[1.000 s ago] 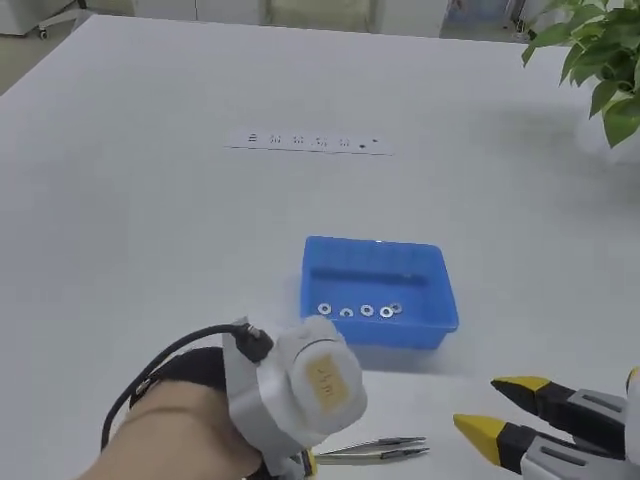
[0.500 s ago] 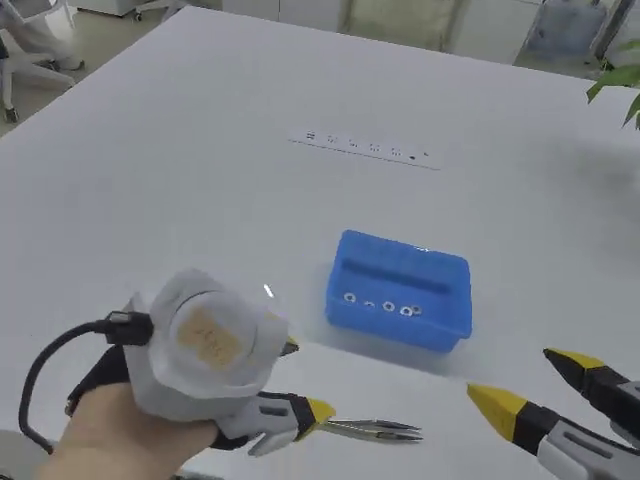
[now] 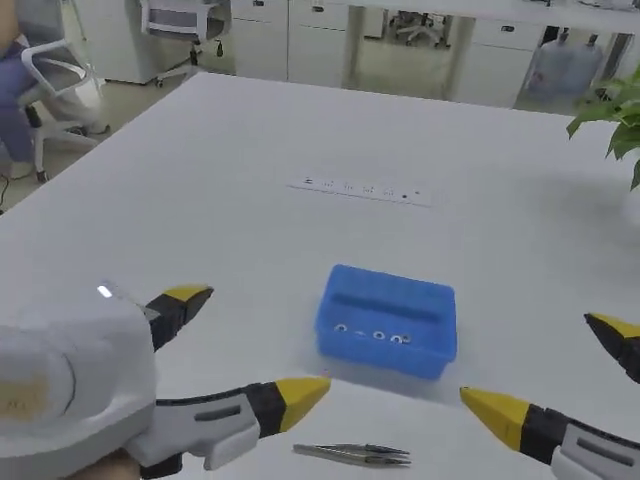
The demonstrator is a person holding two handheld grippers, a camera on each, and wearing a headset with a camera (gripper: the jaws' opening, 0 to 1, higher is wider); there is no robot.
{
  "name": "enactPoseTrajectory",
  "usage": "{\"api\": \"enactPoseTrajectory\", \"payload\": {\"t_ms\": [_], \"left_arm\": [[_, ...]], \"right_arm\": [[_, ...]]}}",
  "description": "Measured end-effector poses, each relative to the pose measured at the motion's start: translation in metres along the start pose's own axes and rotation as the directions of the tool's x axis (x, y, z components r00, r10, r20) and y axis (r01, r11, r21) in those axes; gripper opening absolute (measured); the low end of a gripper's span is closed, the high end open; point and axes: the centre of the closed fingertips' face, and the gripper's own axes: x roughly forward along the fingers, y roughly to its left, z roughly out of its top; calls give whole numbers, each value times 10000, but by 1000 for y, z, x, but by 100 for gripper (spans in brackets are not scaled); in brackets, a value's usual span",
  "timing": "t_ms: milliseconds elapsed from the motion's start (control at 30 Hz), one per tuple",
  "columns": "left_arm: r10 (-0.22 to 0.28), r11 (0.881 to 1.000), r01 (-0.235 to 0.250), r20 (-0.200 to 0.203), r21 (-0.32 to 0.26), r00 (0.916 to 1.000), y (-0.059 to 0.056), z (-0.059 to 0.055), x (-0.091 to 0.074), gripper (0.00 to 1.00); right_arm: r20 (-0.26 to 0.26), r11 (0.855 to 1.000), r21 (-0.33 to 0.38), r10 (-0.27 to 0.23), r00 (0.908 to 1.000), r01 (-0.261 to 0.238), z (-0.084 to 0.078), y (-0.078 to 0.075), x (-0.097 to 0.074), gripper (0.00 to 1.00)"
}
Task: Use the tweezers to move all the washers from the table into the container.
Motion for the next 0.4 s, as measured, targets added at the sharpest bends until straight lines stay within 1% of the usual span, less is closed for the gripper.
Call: {"api": "enactPoseTrajectory", "payload": {"t_ms": [33,67,100,133,167,200,267,333,400], "left_arm": [[146,9999,-147,149,58,9998,2,3,-1,91],[224,9997,-226,233,95,9995,3,5,-1,93],[331,9992,-337,262,194,9991,5,7,-1,97],[406,9988,-412,211,271,9990,6,7,0,99],[493,9979,-496,72,415,9988,8,8,0,98],[527,9974,-534,152,490,9985,9,10,-1,99],[567,9969,-582,303,522,9979,10,14,0,99],[564,9974,-575,252,440,9981,10,15,2,99],[533,9972,-543,209,510,9984,8,15,5,99]], "right_arm": [[193,9998,34,-218,9996,217,2,-3,0,98],[196,9998,-12,-189,9996,189,2,-3,-1,98],[255,9994,174,-292,9992,288,3,-4,-1,99],[237,9988,340,-368,9990,360,3,-4,-2,99],[418,9982,334,-510,9978,497,6,-8,-2,99],[539,9981,347,-531,9971,512,7,-9,-3,99],[558,9975,444,-573,9968,549,7,-11,-2,99],[501,9970,518,-600,9969,574,6,-13,-1,99],[472,9963,529,-708,9964,683,4,-17,-1,99]]}}
